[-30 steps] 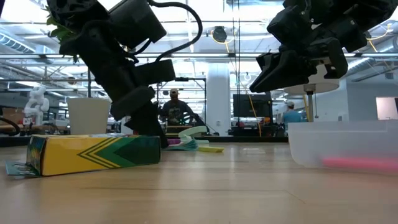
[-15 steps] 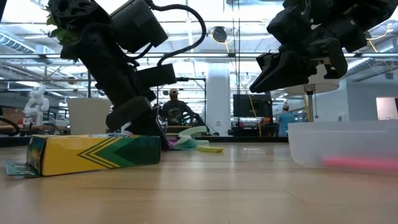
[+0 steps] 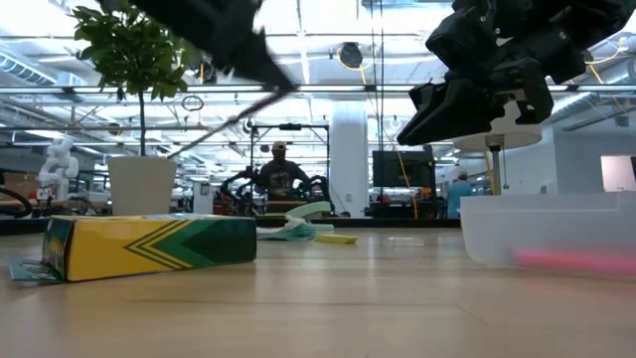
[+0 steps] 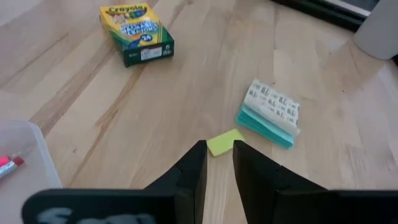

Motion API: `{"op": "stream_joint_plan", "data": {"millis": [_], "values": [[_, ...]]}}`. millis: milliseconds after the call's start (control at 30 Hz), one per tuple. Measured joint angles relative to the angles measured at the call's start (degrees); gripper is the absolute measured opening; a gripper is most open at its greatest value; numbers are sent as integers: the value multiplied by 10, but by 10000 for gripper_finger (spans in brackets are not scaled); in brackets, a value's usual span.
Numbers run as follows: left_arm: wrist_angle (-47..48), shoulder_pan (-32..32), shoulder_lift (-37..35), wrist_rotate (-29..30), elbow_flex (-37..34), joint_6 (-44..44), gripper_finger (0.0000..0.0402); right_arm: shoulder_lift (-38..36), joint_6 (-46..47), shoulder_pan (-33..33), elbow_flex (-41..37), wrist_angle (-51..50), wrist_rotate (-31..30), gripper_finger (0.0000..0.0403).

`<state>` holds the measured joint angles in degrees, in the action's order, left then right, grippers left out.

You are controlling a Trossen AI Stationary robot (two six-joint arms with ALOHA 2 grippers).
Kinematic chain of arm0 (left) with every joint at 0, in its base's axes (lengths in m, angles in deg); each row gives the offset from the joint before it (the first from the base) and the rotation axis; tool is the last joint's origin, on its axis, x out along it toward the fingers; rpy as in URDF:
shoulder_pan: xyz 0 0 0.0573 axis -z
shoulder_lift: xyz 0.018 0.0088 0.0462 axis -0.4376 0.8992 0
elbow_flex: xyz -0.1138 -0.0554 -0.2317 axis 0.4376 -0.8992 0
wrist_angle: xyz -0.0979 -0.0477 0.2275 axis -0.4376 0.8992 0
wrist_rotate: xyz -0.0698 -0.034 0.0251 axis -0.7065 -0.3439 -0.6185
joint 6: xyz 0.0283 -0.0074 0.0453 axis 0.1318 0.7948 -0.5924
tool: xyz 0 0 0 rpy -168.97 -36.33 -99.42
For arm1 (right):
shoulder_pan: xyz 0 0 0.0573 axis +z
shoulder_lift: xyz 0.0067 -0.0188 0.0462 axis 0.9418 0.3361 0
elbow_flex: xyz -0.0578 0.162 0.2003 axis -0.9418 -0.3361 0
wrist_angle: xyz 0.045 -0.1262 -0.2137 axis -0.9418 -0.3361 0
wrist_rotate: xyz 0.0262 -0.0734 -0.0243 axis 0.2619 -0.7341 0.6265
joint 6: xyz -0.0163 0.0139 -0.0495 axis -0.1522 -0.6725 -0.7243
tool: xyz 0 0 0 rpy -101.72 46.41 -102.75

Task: Pack school essentials
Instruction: Put the violet scissors into the violet supply box

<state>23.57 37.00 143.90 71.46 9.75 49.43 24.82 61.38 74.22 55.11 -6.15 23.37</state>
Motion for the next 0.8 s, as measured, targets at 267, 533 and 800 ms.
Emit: {"op": "stream_joint_plan", "data": {"millis": [267,533,800], "values": [[-130,14,-43,-3,0,-124,11,0,32,0,0,51,1,70],[-272,17,-43,-121,0,-207,7,0,79,0,0,117,41,70],[-382,12,-43,-223,0,-262,15,-3,106,-23,0,274,154,91]]}}
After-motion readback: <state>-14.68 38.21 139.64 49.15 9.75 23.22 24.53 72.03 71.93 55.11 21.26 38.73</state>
